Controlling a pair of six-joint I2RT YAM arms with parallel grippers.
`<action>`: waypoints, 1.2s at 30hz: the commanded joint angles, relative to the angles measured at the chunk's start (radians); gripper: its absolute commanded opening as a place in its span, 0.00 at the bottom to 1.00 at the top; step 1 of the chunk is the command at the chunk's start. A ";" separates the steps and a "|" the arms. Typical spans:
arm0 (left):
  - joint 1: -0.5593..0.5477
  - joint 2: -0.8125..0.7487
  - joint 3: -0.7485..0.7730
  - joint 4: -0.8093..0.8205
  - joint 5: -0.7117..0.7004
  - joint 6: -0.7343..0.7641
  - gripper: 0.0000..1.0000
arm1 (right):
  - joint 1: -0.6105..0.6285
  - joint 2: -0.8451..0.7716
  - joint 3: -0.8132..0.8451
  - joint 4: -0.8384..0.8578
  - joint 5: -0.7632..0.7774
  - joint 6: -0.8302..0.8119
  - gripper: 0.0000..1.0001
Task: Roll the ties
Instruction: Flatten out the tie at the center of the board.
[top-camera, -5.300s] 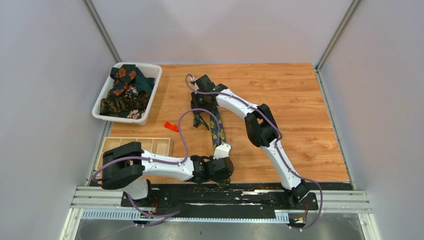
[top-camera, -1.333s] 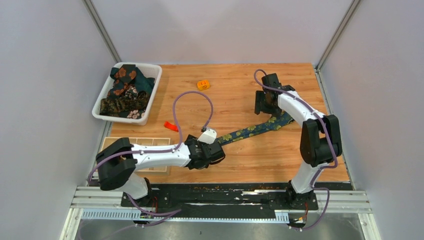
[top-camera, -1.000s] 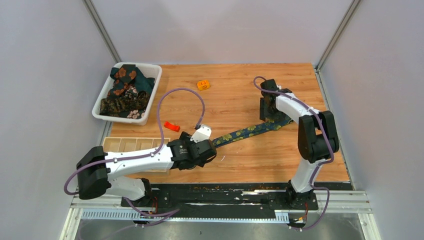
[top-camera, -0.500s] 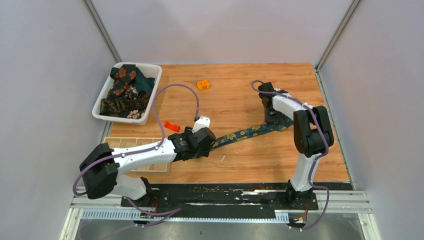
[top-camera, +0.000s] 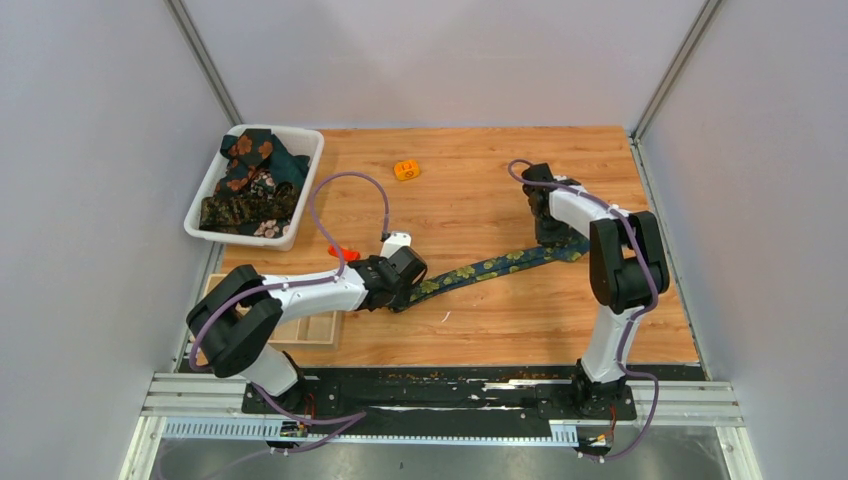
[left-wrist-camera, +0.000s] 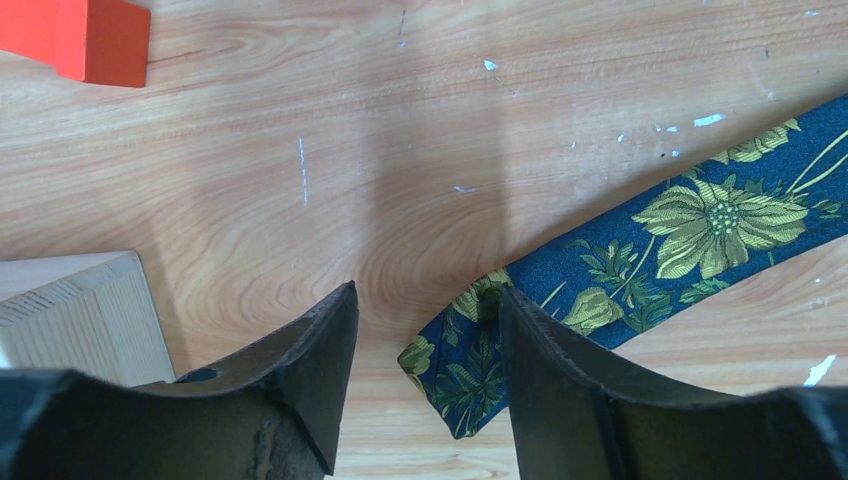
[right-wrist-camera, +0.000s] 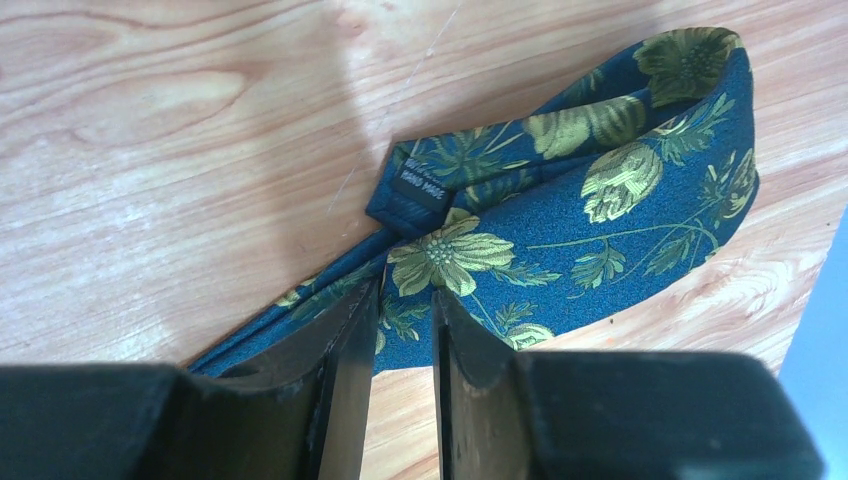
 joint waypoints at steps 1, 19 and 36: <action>0.008 0.010 -0.015 0.027 0.007 -0.030 0.61 | -0.026 0.004 0.035 0.003 0.033 -0.021 0.27; 0.008 0.026 -0.043 0.015 0.004 -0.012 0.57 | -0.205 0.181 0.291 -0.021 0.057 -0.048 0.27; 0.006 0.028 -0.046 0.023 -0.012 -0.014 0.55 | -0.304 0.177 0.467 -0.091 -0.018 -0.026 0.30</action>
